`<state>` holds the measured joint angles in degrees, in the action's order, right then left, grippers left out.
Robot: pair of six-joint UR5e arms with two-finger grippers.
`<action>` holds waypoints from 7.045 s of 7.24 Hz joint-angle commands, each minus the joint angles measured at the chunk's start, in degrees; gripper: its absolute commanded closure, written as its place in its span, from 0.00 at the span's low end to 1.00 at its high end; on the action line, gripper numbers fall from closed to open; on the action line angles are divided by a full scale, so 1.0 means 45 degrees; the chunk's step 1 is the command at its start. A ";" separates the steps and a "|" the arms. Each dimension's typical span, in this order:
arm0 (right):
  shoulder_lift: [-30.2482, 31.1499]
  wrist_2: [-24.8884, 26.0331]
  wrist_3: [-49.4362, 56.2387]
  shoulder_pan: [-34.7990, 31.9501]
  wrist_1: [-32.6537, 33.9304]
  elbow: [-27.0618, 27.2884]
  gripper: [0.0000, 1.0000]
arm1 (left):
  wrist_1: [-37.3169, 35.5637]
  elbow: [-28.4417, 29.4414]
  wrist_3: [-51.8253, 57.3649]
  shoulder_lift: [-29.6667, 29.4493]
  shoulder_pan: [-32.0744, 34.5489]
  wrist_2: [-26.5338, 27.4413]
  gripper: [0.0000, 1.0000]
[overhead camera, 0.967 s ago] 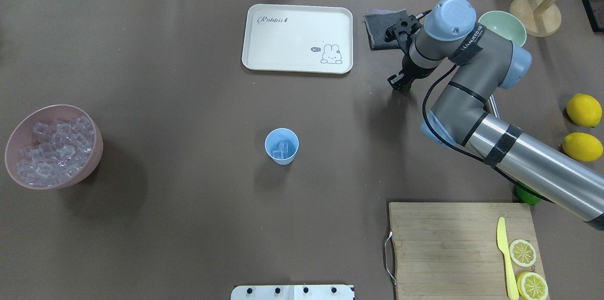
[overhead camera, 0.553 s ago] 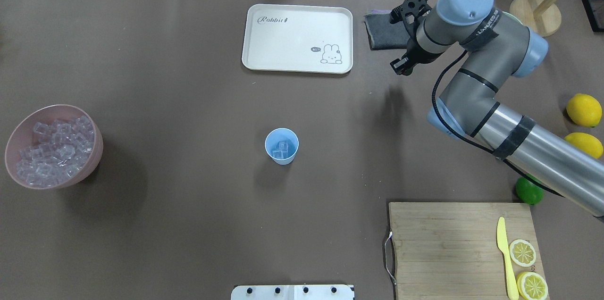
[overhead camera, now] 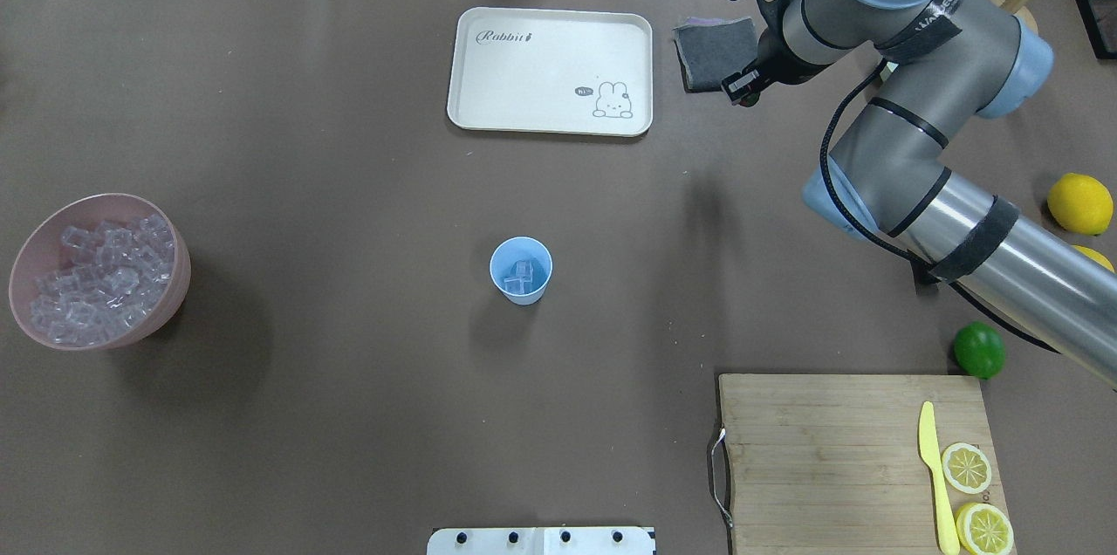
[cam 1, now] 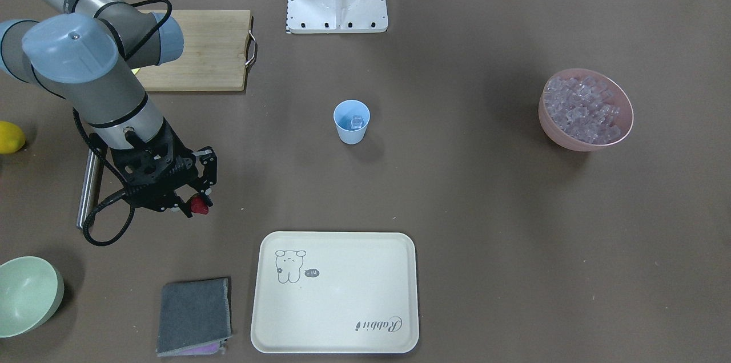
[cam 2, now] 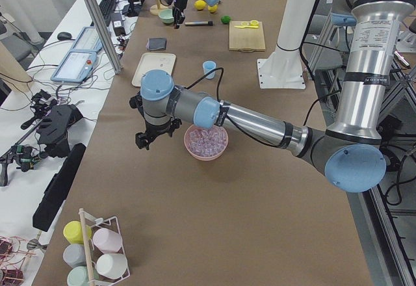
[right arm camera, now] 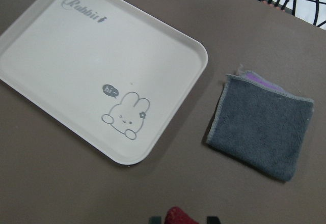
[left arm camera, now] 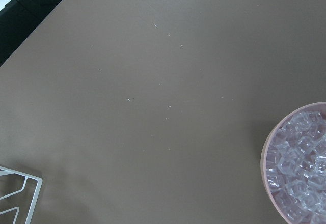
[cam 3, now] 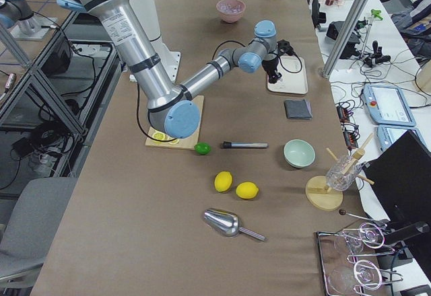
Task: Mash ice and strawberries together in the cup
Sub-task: 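Carry the strawberry with the right gripper over the light-blue cup, then lower the right gripper into the cup and release the strawberry, then move the right gripper to the steel muddler near the green bowl, then lower the right gripper and grasp the muddler's upper end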
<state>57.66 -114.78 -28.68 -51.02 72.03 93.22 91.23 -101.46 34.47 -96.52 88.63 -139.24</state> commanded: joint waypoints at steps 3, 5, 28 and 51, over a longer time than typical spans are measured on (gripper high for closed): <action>-0.0623 -0.1019 -0.1007 0.0940 -0.0068 0.1063 1.00 | 0.0019 0.0106 -0.0043 0.0219 0.0012 -0.0033 0.03; -0.1520 -0.0413 -0.1824 0.1803 0.0048 0.1004 1.00 | -0.0019 0.0241 -0.0043 0.0258 0.0032 -0.0014 0.03; -0.0123 0.0254 -0.2123 0.1833 0.0107 0.1706 0.00 | 0.0527 0.0828 -0.0063 0.0008 0.0012 0.0005 0.03; 0.3026 -0.2502 -0.1460 -0.1690 0.1748 -0.2725 0.00 | 0.3261 0.0477 -0.0043 -0.0230 -0.0066 0.0669 0.03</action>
<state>71.40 -125.98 -35.30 -58.69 79.87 81.66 105.92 -99.37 34.28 -97.56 88.35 -136.31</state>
